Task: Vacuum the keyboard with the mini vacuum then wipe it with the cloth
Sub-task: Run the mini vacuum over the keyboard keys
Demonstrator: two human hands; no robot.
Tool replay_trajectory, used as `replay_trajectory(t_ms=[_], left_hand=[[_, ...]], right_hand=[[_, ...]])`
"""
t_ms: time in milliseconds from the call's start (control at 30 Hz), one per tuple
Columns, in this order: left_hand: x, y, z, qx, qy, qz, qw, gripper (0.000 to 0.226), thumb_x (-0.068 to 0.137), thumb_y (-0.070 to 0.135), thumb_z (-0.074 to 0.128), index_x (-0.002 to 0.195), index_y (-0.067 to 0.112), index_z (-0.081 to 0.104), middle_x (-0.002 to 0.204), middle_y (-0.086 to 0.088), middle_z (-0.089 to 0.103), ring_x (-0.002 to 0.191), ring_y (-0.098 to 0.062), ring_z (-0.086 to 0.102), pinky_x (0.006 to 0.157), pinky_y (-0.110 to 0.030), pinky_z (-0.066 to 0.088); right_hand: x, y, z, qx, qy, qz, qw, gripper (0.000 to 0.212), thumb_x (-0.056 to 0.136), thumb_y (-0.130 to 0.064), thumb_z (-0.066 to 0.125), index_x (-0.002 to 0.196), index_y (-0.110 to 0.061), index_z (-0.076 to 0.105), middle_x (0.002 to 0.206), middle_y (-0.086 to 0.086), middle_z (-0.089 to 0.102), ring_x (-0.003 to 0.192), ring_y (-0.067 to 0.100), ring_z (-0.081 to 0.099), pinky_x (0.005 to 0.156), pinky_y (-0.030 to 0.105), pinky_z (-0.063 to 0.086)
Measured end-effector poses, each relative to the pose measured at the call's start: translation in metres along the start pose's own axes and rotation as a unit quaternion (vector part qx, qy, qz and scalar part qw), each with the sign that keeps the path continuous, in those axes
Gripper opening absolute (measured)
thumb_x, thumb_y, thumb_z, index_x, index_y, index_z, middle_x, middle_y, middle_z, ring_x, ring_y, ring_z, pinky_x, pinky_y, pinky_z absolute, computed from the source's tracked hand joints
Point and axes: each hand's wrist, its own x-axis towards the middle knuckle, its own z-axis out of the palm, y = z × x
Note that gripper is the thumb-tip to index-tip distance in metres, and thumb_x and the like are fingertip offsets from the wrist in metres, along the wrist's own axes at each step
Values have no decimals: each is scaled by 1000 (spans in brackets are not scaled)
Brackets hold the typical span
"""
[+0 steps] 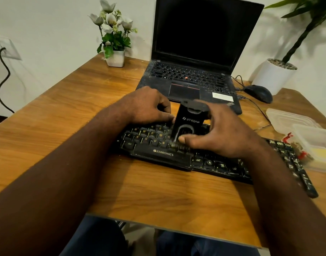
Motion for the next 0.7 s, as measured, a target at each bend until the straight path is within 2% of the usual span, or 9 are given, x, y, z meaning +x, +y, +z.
replay_trajectory(t_ms=[67,167,233,300,400,500,567,633,700], left_hand=[[-1,1,0,-11,-3,-6,1000,43,81,64,59,93,26,76,86,10,74,74,-4,67,67,-29,50],[-1,1,-1,-9,-4,-8,1000,32,87,56,64,92,27,76,84,10,74,73,-5,67,66,-29,50],[1,-2,0,-10,5,-3,1000,17,91,47,66,84,33,74,80,14,73,71,-2,66,67,-29,51],[2,-3,0,-10,6,0,1000,19,93,43,69,73,40,67,76,19,70,69,-1,64,65,-28,47],[1,-1,0,-10,4,-5,1000,17,91,48,69,82,35,74,81,15,73,74,-3,66,69,-30,52],[1,-1,1,-13,-4,-16,1000,42,80,69,65,87,29,76,82,10,74,76,-7,69,70,-30,54],[0,0,1,-6,-10,-16,1000,46,77,75,66,83,30,74,80,11,74,76,-6,69,70,-29,53],[0,1,0,-5,-14,-18,1000,49,75,76,63,84,29,74,80,11,73,77,-6,68,71,-30,53],[-1,3,-1,-10,-10,-19,1000,46,75,70,62,87,28,75,81,11,73,76,-5,67,74,-32,55]], right_hand=[[-1,0,-5,-7,30,-8,1000,44,72,-27,89,104,-37,61,100,-24,69,95,-3,67,75,14,52],[-8,-10,-5,95,-60,12,994,51,68,-19,92,105,-34,61,100,-22,74,94,1,72,75,15,56],[-5,-13,6,56,-58,-18,997,50,71,-19,93,109,-31,63,102,-15,75,96,4,73,77,22,59],[0,-14,15,31,-21,-36,999,46,74,-22,92,109,-32,63,101,-12,73,97,6,71,80,26,60],[-2,-14,6,51,-42,-5,998,46,74,-17,91,106,-35,62,101,-14,73,96,4,72,78,21,58],[-13,-6,-16,83,-86,57,991,52,72,-8,88,102,-36,57,93,-33,71,89,-8,70,68,8,53],[-19,2,-26,91,-95,81,988,53,71,-7,87,100,-36,54,86,-38,68,84,-13,67,62,6,51],[-18,-3,-25,78,-102,82,988,52,71,-9,88,102,-36,56,90,-35,69,87,-10,68,65,9,53],[-12,-10,-16,25,-87,43,995,50,72,-15,90,108,-37,62,101,-23,73,96,0,70,74,17,57]])
